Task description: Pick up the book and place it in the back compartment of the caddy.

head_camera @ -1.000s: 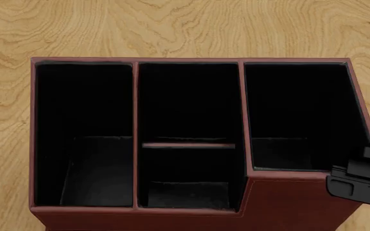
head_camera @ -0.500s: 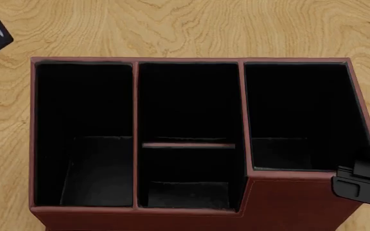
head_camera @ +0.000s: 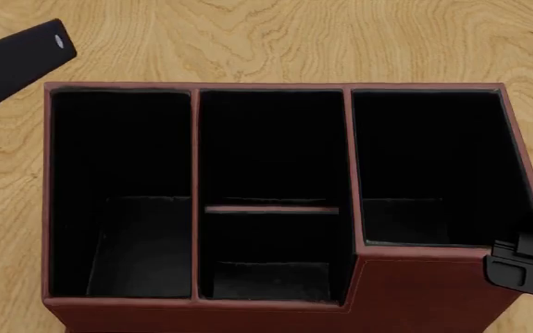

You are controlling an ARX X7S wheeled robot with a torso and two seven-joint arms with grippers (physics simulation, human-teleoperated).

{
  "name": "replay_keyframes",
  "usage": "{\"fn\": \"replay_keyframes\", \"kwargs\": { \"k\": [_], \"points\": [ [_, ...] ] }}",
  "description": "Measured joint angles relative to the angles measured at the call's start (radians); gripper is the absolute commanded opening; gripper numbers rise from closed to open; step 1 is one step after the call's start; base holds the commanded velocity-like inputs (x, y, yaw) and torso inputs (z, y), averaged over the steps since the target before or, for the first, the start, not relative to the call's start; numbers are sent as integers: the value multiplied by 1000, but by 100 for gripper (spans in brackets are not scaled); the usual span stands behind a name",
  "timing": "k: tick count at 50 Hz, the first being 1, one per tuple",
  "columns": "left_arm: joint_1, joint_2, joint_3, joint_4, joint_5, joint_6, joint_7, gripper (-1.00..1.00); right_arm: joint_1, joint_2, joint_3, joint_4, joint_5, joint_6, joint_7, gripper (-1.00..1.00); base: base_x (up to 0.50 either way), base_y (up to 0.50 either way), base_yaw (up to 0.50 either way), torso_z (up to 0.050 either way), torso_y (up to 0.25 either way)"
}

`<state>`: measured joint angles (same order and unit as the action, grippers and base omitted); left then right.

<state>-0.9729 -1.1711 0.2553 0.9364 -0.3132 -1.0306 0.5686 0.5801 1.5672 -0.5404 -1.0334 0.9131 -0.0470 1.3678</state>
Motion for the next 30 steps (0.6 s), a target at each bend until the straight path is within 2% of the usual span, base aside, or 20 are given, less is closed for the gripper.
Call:
{"fn": "replay_keyframes", "kwargs": {
  "k": [10, 16, 21, 30],
  "points": [
    [-250, 81, 140, 68, -52, -176, 93, -100, -6, 4, -1, -1, -6, -13, 10, 100, 0, 0, 0, 0, 1],
    [-386, 128, 202, 96, -120, -270, 109, -100, -14, 4, -4, -1, -14, -21, 16, 100, 0, 0, 0, 0, 2],
    [-485, 155, 234, 110, -220, -329, 82, -100, -19, 4, -5, 0, -19, -26, 19, 100, 0, 0, 0, 0, 2],
    [-651, 208, 226, 111, -510, -442, -35, -100, -24, 4, -2, -1, -19, -28, 19, 100, 0, 0, 0, 0, 1]
  ]
}}
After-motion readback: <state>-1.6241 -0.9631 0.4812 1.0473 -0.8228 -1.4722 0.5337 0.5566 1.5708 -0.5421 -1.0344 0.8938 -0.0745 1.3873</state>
